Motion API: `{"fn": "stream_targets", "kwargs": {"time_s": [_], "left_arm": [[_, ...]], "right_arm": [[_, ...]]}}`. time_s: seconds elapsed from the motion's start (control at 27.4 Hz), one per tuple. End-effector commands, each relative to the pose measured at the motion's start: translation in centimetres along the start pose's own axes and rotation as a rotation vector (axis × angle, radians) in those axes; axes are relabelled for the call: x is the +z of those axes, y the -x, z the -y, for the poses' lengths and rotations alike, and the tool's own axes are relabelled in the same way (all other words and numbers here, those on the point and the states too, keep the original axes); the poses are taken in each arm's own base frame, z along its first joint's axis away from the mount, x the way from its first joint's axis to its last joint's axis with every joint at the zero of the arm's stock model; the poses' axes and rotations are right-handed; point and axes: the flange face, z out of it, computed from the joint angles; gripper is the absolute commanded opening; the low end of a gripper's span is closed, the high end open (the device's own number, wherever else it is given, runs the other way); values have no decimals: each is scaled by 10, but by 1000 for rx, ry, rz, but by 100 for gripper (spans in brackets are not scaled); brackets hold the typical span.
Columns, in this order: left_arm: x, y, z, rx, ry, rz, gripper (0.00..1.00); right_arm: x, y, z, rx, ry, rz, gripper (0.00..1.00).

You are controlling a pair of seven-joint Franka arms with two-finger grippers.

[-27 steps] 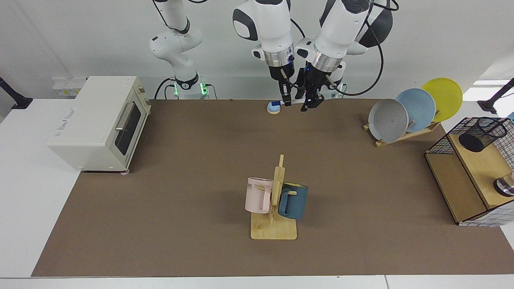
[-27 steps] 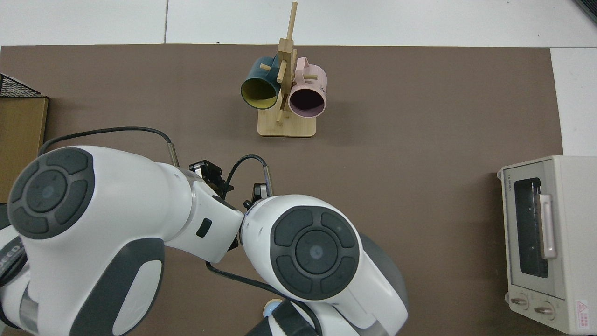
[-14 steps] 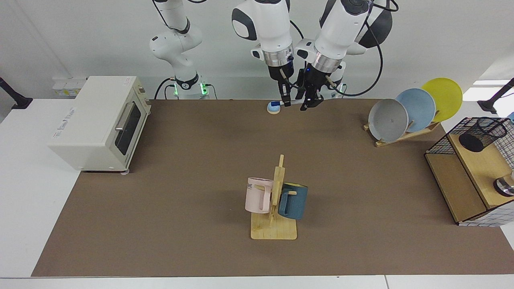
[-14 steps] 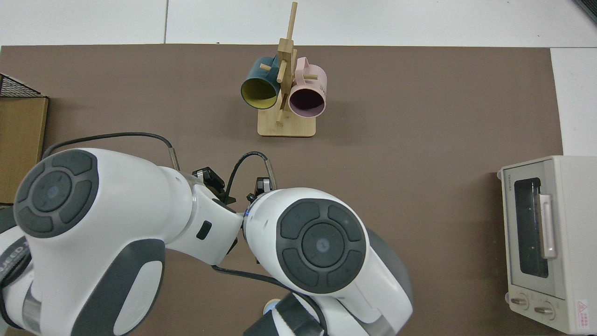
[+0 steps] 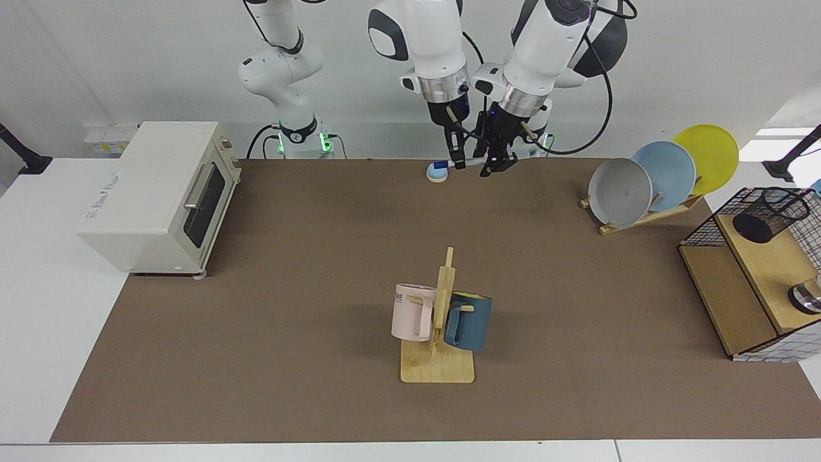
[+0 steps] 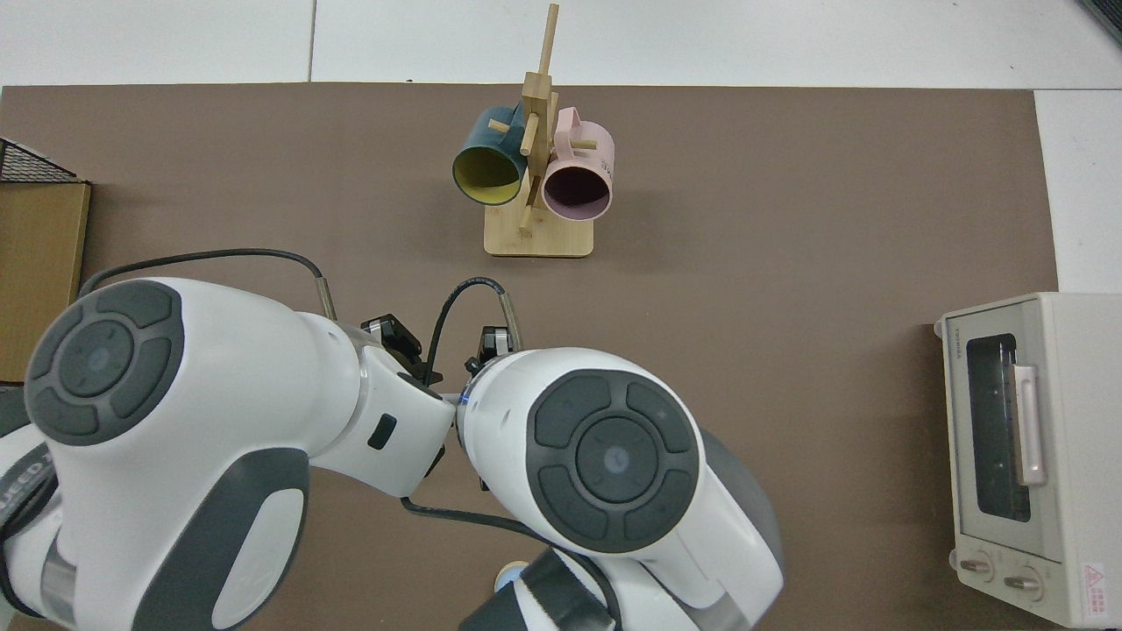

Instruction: Put markers into pen holder

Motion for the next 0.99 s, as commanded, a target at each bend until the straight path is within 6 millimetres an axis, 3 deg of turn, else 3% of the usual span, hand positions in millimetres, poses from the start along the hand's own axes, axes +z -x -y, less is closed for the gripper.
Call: {"fn": "stream_targets", "kwargs": {"time_s": [0.0,0.51,0.62,0.77,0.95], "left_arm": [[-5,5,-4,-7,-12,-7,43],[-8,6,-1,-12,-18,-19,39],[-9,7,-1,-9,-21,-21,29],[-9,6,-1,1,-20,-20,2],[-8,7,-2,5,-13,-13,0]], "right_arm": [[0,3,6,15,-24,7,0],[9,0,5,6,-19,-3,0],[9,0,6,4,-20,-4,0],[9,0,6,4,-20,-4,0],[9,0,6,4,-20,-4,0]]}}
